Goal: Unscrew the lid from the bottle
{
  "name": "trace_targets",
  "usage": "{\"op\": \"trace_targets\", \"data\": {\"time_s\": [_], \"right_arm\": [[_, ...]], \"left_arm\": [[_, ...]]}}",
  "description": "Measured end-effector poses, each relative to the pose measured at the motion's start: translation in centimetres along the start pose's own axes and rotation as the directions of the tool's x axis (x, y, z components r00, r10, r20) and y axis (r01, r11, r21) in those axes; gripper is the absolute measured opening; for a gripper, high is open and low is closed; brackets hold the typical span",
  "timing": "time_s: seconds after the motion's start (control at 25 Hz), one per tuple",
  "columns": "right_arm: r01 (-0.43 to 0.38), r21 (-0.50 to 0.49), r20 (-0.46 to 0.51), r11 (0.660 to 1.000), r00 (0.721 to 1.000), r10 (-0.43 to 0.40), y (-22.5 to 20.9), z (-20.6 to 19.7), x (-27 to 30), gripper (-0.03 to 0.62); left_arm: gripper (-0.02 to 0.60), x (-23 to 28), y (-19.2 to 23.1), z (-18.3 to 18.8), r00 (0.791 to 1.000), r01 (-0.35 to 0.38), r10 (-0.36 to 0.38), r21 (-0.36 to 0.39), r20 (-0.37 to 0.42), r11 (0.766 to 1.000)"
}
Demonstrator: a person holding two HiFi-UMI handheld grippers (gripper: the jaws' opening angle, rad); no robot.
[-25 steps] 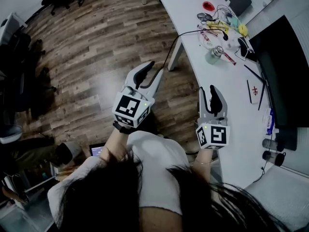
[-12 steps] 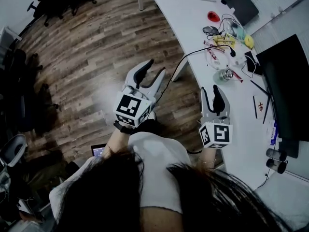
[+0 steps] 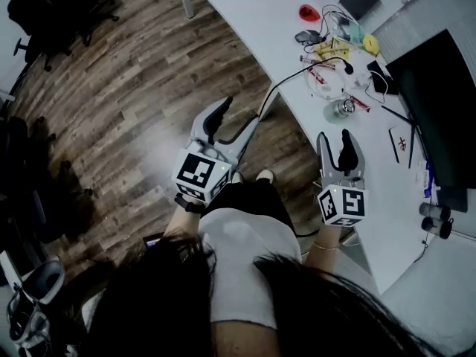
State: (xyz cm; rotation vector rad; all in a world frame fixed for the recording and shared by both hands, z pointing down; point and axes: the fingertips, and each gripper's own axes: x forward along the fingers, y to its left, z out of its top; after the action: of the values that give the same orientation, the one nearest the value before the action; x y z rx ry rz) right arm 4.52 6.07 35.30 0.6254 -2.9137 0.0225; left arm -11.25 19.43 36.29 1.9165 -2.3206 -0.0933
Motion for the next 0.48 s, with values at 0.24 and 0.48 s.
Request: {"op": "trace_targets", "data": {"time_s": [0.24,0.48], "right_arm": [[0.107,0.040,-0.017,0.993,0.994,-0.107,-4.1,-1.0,0.3,0.245],[0.181,0.063,-0.024,0.981,0.983,-0.180,-8.1,-1.7,2.2,0.250]], "left_arm": [[0.308,4.6,-1.7,-0.7,0.992,0.128,-0.128,-0.014,-0.013,0.992],[0.311,10.1,-2.8,-0.7,0.973,0.228,-0.228,-0.002,-0.032,0.974]]}}
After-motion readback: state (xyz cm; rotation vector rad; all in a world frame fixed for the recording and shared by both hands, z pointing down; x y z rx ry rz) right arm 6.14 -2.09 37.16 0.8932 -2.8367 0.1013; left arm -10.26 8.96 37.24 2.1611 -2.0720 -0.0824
